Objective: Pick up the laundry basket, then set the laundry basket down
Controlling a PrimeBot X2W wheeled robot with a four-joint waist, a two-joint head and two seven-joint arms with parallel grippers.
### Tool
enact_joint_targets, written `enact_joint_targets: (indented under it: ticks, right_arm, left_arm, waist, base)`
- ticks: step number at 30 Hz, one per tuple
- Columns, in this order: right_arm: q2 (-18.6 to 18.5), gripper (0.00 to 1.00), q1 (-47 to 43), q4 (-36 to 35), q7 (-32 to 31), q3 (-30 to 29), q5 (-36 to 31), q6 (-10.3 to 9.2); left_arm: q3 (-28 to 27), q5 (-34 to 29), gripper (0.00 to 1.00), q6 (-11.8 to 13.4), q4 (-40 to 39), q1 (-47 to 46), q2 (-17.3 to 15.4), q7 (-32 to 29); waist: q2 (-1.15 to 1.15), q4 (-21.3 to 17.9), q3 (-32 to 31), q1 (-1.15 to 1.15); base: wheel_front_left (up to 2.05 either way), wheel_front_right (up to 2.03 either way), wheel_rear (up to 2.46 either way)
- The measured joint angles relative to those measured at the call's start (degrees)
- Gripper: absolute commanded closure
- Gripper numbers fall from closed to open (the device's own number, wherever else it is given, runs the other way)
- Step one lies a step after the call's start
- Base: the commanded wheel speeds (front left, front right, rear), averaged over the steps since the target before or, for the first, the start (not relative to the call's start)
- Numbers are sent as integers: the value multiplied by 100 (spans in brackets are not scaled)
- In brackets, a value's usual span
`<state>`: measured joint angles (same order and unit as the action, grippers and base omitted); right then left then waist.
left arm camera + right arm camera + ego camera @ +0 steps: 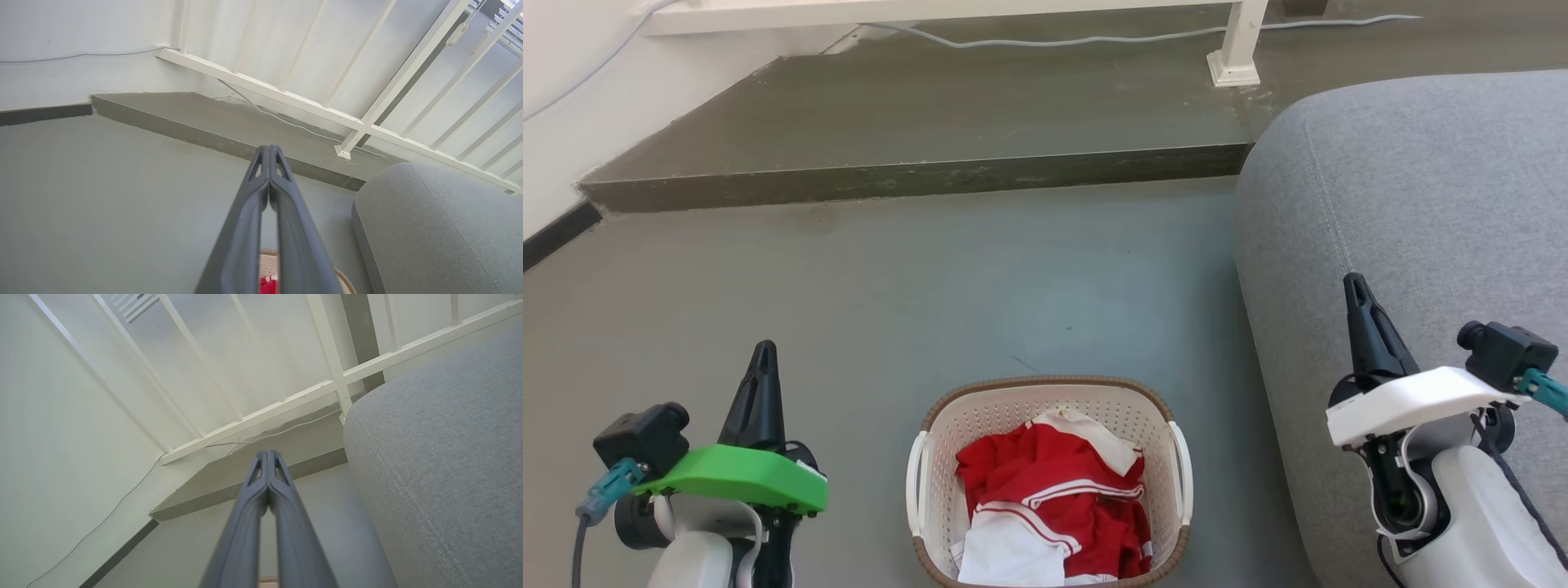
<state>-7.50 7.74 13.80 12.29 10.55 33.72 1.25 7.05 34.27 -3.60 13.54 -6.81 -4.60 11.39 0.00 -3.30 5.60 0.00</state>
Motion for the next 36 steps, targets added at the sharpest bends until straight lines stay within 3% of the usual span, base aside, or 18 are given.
enact_joint_targets:
  ticks: [36]
  right_arm:
    - [179,100,-119,80,-743,-698,2376,229]
  left_arm:
    - [-501,2269,100,-143,86,7,120,-742]
  waist:
    - [0,137,-223,0]
  base:
    - [0,0,0]
